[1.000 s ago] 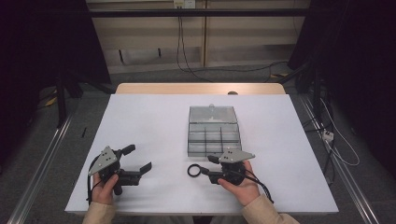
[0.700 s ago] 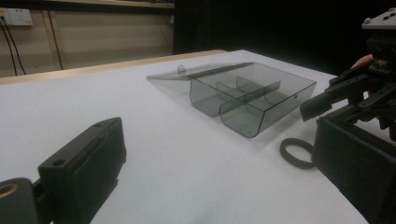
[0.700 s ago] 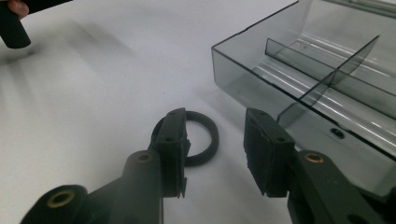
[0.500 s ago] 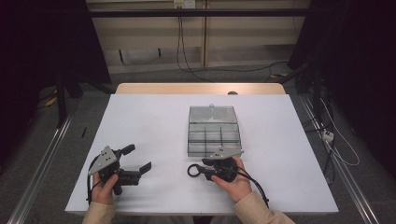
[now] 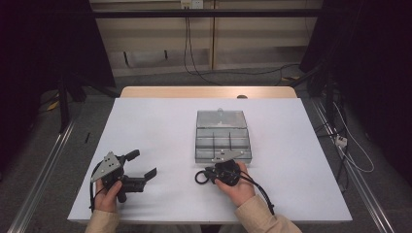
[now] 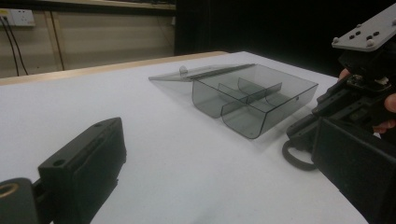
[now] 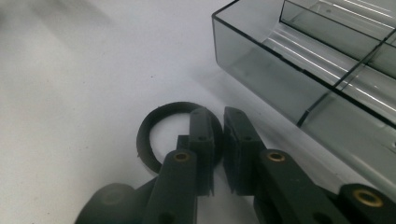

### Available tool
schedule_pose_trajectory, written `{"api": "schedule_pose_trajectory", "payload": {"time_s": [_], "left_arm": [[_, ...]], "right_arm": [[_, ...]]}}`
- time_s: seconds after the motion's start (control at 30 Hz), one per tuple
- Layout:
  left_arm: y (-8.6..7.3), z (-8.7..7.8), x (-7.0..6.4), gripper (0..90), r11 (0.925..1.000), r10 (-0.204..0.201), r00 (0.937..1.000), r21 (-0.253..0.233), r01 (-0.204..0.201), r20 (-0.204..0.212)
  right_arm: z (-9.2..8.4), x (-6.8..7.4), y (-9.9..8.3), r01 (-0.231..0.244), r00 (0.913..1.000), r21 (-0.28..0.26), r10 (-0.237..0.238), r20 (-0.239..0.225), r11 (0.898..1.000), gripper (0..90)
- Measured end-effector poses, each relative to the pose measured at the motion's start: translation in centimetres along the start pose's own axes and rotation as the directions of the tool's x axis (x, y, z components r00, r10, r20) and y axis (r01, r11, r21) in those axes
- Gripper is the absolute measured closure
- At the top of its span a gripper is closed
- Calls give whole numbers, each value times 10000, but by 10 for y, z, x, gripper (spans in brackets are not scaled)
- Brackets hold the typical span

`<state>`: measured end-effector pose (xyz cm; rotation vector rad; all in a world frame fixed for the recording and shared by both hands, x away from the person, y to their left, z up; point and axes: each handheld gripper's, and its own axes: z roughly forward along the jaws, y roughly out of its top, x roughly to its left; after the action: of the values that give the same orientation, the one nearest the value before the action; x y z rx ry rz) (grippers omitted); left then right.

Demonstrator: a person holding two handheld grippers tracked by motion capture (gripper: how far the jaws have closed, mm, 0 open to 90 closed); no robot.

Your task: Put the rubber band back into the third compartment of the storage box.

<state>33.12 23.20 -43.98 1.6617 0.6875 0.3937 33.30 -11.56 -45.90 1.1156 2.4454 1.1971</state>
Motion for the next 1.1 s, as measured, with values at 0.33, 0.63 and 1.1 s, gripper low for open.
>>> {"api": "schedule_pose_trajectory", "payload": {"time_s": [0.33, 0.63, 1.1], "left_arm": [[0, -1, 0, 29, 10000, 21, 10000, -19, -21, -26], [0, 0, 0, 29, 10000, 10, 10000, -30, -10, -6], [0, -1, 0, 29, 10000, 18, 10000, -45, -18, 7]], "right_arm": [[-10, -3, 2, -42, 9995, -226, 35, -305, 9997, 883], [-20, -7, 6, -111, 9988, -374, 93, -476, 9992, 884], [-30, -10, 14, -85, 9979, -437, 57, -638, 9990, 883]]}}
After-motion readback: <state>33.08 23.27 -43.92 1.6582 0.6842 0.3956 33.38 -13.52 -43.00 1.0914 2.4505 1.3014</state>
